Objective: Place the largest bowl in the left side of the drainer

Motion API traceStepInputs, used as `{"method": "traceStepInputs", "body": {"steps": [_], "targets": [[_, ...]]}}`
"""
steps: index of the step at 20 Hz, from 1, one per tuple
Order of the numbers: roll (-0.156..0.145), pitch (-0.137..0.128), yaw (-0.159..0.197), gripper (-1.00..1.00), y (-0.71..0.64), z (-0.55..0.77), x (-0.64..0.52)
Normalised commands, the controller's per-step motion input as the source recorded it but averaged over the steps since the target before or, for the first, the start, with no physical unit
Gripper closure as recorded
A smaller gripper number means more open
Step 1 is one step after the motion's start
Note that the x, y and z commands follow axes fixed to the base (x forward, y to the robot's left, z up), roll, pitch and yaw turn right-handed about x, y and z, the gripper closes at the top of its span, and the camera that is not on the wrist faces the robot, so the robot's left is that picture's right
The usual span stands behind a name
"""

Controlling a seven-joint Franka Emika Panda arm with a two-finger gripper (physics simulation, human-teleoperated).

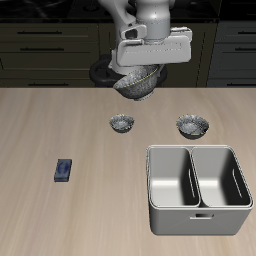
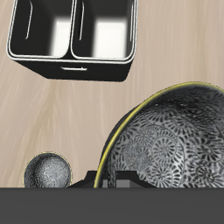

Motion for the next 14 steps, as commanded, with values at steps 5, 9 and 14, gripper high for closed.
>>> {"method": "traceStepInputs", "body": {"steps": [5, 9, 14], "targets": [[-0.004, -0.002, -0.014, 1.00, 0.19, 0.09, 0.22], [-0.013, 0.000, 0.000, 1.00, 0.11, 0.05, 0.13], [-0.021, -0.011, -0.010, 1.00, 0.20, 0.15, 0.20]]}}
